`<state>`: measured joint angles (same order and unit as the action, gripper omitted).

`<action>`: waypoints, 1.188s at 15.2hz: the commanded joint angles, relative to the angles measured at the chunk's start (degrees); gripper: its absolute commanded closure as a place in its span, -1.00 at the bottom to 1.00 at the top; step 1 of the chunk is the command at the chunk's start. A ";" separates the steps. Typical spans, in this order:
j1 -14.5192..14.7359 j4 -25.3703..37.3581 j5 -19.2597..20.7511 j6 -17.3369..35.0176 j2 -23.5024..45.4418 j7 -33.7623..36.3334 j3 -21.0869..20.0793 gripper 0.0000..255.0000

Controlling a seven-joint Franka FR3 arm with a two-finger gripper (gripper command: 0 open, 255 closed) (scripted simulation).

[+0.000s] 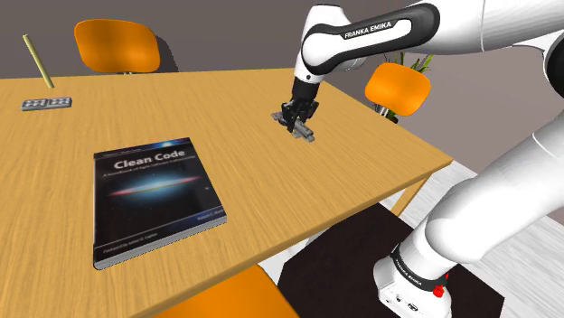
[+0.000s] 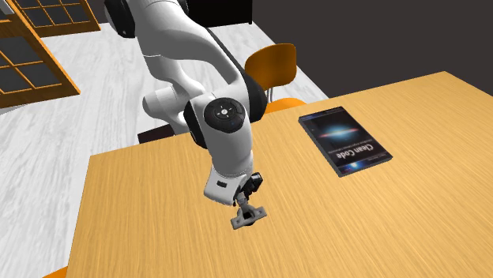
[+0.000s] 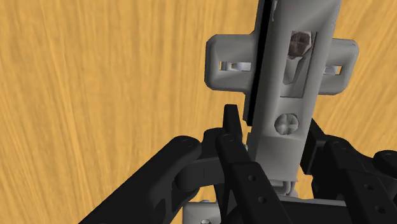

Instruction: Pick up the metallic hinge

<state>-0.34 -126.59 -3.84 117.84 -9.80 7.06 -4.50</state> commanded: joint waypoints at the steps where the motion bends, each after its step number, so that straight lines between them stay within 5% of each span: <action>1: 0.14 -0.24 -0.46 0.19 0.21 -0.03 -0.18 1.00; 8: 0.17 0.05 -0.44 0.09 0.39 0.01 -0.17 1.00; 18: 0.10 5.98 -0.32 -7.65 -1.42 0.33 -0.02 1.00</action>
<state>-0.23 -121.18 -4.17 110.93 -11.07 7.38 -4.54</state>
